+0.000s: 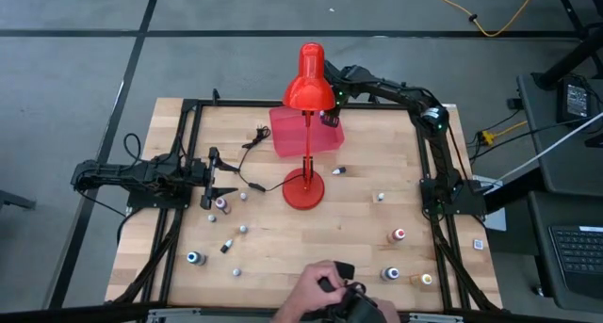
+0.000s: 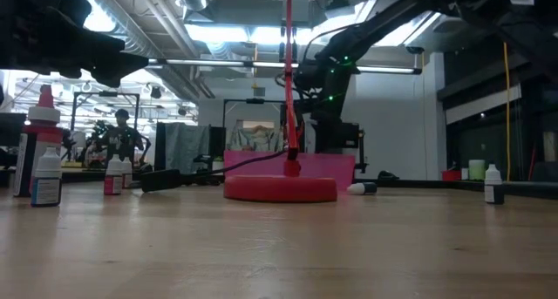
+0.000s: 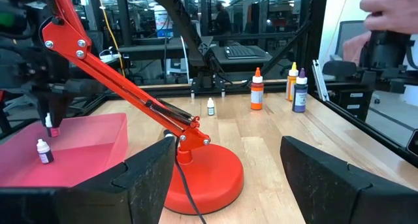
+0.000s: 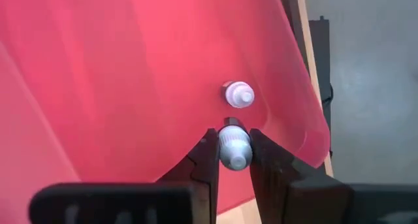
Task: Pick & Place food coloring
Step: Put the small red food coloring bottle into the red bin
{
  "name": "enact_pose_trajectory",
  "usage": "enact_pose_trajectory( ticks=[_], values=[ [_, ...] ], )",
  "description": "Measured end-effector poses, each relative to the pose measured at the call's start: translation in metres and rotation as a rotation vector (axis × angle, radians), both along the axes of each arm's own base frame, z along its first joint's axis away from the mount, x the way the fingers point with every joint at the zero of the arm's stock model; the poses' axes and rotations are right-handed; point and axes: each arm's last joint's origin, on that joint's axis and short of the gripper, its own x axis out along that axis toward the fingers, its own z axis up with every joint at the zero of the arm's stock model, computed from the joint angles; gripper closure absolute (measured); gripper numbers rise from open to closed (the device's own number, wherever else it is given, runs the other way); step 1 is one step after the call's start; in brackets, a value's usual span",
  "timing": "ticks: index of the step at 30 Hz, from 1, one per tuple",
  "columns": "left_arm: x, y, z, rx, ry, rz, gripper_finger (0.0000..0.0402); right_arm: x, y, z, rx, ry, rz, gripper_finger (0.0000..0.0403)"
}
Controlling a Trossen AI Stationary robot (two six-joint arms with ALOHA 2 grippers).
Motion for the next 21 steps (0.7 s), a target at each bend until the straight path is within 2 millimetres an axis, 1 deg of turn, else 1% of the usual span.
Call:
enact_pose_trajectory(
  ticks=[8,14,21],
  values=[
    [0.000,0.000,0.000,0.000,0.000,0.000,0.0130,0.003,-0.001,-0.012,-0.012,0.038,0.003,0.0336],
    [0.000,0.000,0.000,0.000,0.000,0.000,0.0128,0.004,-0.003,-0.022,-0.023,0.077,0.036,0.0336],
    [0.000,0.000,0.000,0.000,0.000,0.000,0.0129,0.007,-0.005,-0.029,-0.026,0.074,0.038,0.0336]
  ],
)
